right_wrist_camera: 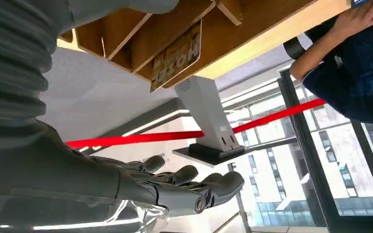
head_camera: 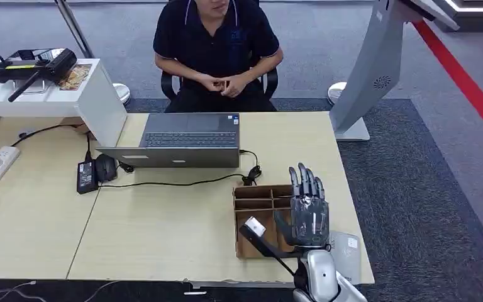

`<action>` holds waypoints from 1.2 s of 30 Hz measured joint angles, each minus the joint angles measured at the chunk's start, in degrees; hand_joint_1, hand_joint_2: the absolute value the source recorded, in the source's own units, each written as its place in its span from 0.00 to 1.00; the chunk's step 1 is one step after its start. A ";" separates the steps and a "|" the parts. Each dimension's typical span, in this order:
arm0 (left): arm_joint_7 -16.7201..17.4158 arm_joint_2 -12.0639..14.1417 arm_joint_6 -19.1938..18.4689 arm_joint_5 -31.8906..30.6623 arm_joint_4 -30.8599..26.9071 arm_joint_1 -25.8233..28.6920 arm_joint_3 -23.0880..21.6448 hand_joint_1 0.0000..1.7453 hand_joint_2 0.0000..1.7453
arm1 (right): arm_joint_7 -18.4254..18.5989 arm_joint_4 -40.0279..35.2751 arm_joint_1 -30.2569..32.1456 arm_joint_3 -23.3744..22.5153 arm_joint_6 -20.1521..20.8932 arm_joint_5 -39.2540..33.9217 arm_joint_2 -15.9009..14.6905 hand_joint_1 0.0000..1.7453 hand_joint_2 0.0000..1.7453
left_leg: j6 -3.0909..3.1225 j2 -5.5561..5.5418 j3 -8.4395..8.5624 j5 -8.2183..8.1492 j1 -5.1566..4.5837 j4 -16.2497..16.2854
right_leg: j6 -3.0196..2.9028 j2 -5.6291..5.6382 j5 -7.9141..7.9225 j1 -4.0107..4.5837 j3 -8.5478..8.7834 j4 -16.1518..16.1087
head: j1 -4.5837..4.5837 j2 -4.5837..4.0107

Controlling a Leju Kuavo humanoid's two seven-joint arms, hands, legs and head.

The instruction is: Pass the card to the sensor for recognition and then transmit it.

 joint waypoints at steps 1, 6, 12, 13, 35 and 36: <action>0.00 0.00 0.00 0.00 0.00 0.00 0.00 0.00 1.00 | 0.00 0.00 0.00 0.00 0.00 0.13 0.00 0.00 1.00 | 0.00 0.00 0.00 0.00 0.00 0.00 | 0.00 0.00 0.00 0.00 0.00 0.00 | 0.00 0.00; -0.09 0.00 0.00 0.00 0.00 0.00 0.00 0.00 1.00 | -0.04 0.04 -0.14 0.00 0.00 1.73 -0.07 0.00 1.00 | 0.00 0.00 0.00 0.00 0.00 0.00 | 0.00 0.00 0.00 0.00 0.00 0.00 | 0.00 0.00; -0.26 0.00 0.00 0.00 0.00 0.00 0.00 0.00 1.00 | 0.63 0.26 -0.69 0.02 0.00 2.80 -0.33 0.00 1.00 | 0.00 0.00 0.00 0.00 0.00 0.00 | 0.00 0.00 0.00 0.00 0.00 0.00 | 0.00 0.00; -0.35 0.00 0.00 0.00 0.00 0.00 -0.02 0.00 1.00 | 0.66 0.31 -0.84 0.04 0.00 2.84 -0.39 0.00 1.00 | 0.00 0.00 0.00 0.00 0.00 0.00 | 0.00 0.00 0.00 0.00 0.00 0.00 | 0.00 0.00; -0.76 -0.02 0.00 0.09 0.00 0.02 -0.09 0.00 1.00 | 2.89 1.14 -2.55 0.63 0.00 3.41 -1.84 0.00 1.00 | 0.00 0.00 -0.01 0.00 0.00 0.00 | 0.00 0.00 0.00 0.00 -0.01 0.00 | 0.00 0.00; -0.76 -0.02 0.00 0.09 0.00 0.02 -0.11 0.00 1.00 | 2.97 1.14 -2.55 0.68 0.00 3.28 -1.90 0.00 1.00 | 0.00 0.00 -0.01 0.00 0.00 0.00 | 0.00 0.00 0.00 0.00 -0.01 0.00 | 0.00 0.00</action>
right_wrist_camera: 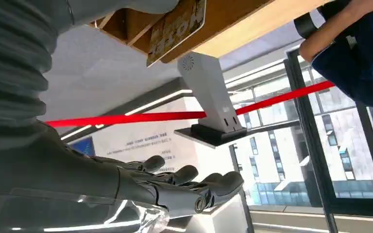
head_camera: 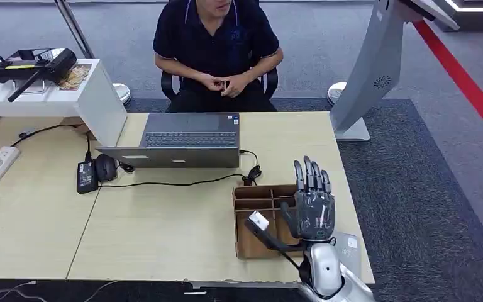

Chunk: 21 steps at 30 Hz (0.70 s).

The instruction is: Pass the card to the sensor for recognition and then transmit it.

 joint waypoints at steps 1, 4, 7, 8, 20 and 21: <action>-0.02 0.00 0.00 0.02 0.00 0.00 0.00 0.00 1.00 | 0.11 0.00 -0.01 0.06 0.00 -0.09 -0.07 0.00 1.00 | 0.00 0.00 0.00 0.00 0.00 0.00 | 0.00 0.00 0.00 0.00 0.00 0.00 | 0.00 0.00; -0.09 0.00 0.00 0.15 0.00 0.00 0.00 0.00 1.00 | 0.31 0.02 -0.02 0.20 0.00 -0.38 -0.22 0.00 1.00 | 0.00 0.00 0.00 0.00 0.00 0.00 | 0.00 0.00 0.00 0.00 0.00 0.00 | 0.00 0.00; -0.13 0.00 0.00 0.15 0.00 0.00 0.00 0.00 1.00 | 0.33 0.07 -0.05 0.28 0.00 -0.53 -0.24 0.00 1.00 | 0.00 0.00 -0.01 0.00 0.00 0.00 | 0.00 0.00 0.00 0.00 0.00 0.00 | 0.00 0.00; -0.13 0.00 0.00 0.15 0.00 0.00 0.00 0.00 1.00 | 0.33 0.07 -0.05 0.28 0.00 -0.53 -0.24 0.00 1.00 | 0.00 0.00 -0.01 0.00 0.00 0.00 | 0.00 0.00 0.00 0.00 0.00 0.00 | 0.00 0.00; -0.24 0.02 0.00 0.33 0.00 0.02 -0.83 0.00 1.00 | 0.68 0.48 -0.28 1.16 0.00 -2.15 -0.66 0.06 1.00 | 0.00 0.00 -0.01 0.00 0.00 0.00 | 0.00 0.00 0.00 0.00 -0.01 0.00 | 0.00 0.00; -0.24 0.02 0.00 0.33 0.00 0.02 -0.83 0.00 1.00 | 0.68 0.48 -0.28 1.20 0.00 -2.30 -0.68 0.08 1.00 | 0.00 0.00 -0.01 0.00 0.00 0.00 | 0.00 0.00 0.00 0.00 -0.01 0.00 | 0.00 0.00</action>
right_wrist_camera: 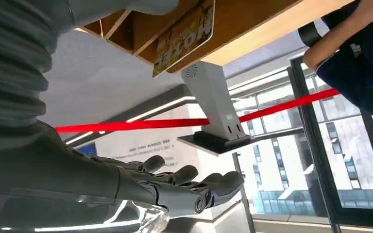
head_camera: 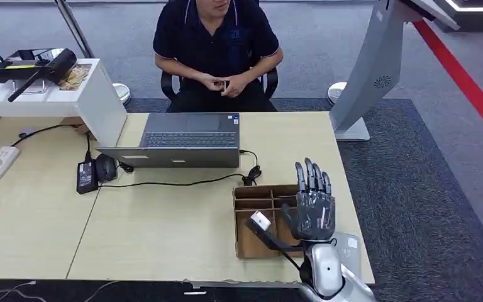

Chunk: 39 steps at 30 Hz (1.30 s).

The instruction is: Pass the card to the sensor for recognition and then transmit it.

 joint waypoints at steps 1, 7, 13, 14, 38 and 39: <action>-0.02 0.00 0.02 0.00 0.00 0.00 0.00 0.00 1.00 | 0.00 0.00 0.00 0.04 0.00 -0.09 0.00 0.07 1.00 | 0.00 0.00 0.00 0.00 0.00 0.00 | 0.00 0.00 0.00 0.00 0.00 0.00 | 0.00 0.00; -0.02 0.00 0.00 0.00 0.00 0.00 0.00 0.00 1.00 | -0.02 0.00 -0.01 0.31 0.00 -0.41 -0.02 0.11 1.00 | 0.00 0.00 0.00 0.00 0.00 0.00 | 0.00 0.00 0.00 0.00 0.00 0.00 | 0.00 0.00; -0.02 0.00 0.00 -0.02 0.00 0.00 0.00 0.00 1.00 | -0.04 -0.02 -0.02 0.37 0.00 -0.48 -0.02 0.08 1.00 | 0.00 0.00 0.00 0.00 0.00 0.00 | 0.00 0.00 0.00 0.00 0.00 0.00 | 0.00 0.00; -0.02 0.00 0.00 -0.02 0.00 0.00 0.00 0.00 1.00 | -0.04 -0.02 -0.02 0.39 0.00 -0.52 -0.02 0.09 1.00 | 0.00 0.00 0.00 0.00 0.00 0.00 | 0.00 0.00 0.00 0.00 0.00 0.00 | 0.00 0.00; -0.02 0.02 0.00 -0.20 0.00 0.00 0.00 0.00 1.00 | -0.37 0.00 -0.38 1.20 0.00 -1.05 -0.02 0.26 1.00 | 0.00 0.00 0.00 0.00 0.00 0.00 | 0.00 0.00 0.00 0.00 0.00 0.00 | 0.00 0.00; -0.02 0.02 0.00 -0.20 -0.02 0.00 0.00 0.00 1.00 | -0.37 0.00 -0.39 1.22 0.00 -1.09 -0.04 0.28 1.00 | 0.00 0.00 0.00 0.00 0.00 0.00 | 0.00 0.00 0.00 0.00 0.00 0.00 | 0.00 0.00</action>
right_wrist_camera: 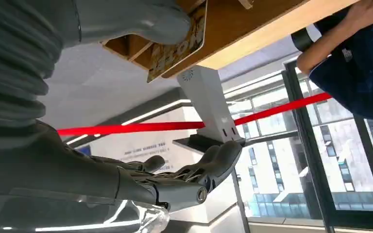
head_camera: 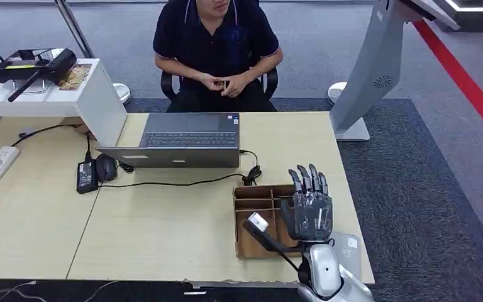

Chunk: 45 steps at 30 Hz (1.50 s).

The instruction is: Pass the card to the sensor for recognition and then transmit it.

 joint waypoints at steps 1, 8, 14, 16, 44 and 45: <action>0.00 0.00 0.00 0.00 0.00 0.00 -0.02 0.00 1.00 | 0.00 0.00 -0.02 0.02 0.00 -0.04 0.00 0.27 1.00 | 0.00 0.00 0.00 0.00 0.00 0.00 | 0.00 0.00 0.00 0.00 0.00 0.00 | 0.00 0.00; 0.00 0.00 0.00 0.00 0.00 0.00 0.00 0.00 1.00 | -0.02 0.00 -0.12 0.28 0.00 -0.20 0.00 0.30 1.00 | 0.00 0.00 0.00 0.00 0.00 0.00 | 0.00 0.00 0.00 0.00 0.00 0.00 | 0.00 0.00; 0.00 0.00 0.00 0.00 0.00 0.00 0.00 0.00 1.00 | -0.02 0.00 -0.18 0.37 0.00 -0.28 0.00 0.25 1.00 | 0.00 0.00 0.00 0.00 0.00 0.00 | 0.00 0.00 0.00 0.00 0.00 0.00 | 0.00 0.00; 0.00 0.00 0.00 0.00 0.00 0.00 0.00 0.00 1.00 | -0.02 0.00 -0.21 0.39 0.00 -0.35 -0.02 0.22 1.00 | 0.00 0.00 0.00 0.00 0.00 0.00 | 0.00 0.00 0.00 0.00 0.00 0.00 | 0.00 0.00; -0.15 0.00 0.00 -0.13 -0.07 0.05 0.00 0.00 1.00 | 0.20 0.04 -0.40 1.49 0.00 -1.01 -0.55 0.24 1.00 | 0.00 0.00 0.00 0.00 0.00 0.00 | 0.00 0.00 0.00 0.00 0.00 0.00 | 0.00 0.00; -0.17 0.00 0.00 -0.15 -0.07 0.06 0.00 0.00 1.00 | 0.20 0.07 -0.41 1.55 0.00 -1.05 -0.57 0.24 1.00 | 0.00 0.00 0.00 0.00 0.00 0.00 | 0.00 0.00 0.00 0.00 0.00 0.00 | 0.00 0.00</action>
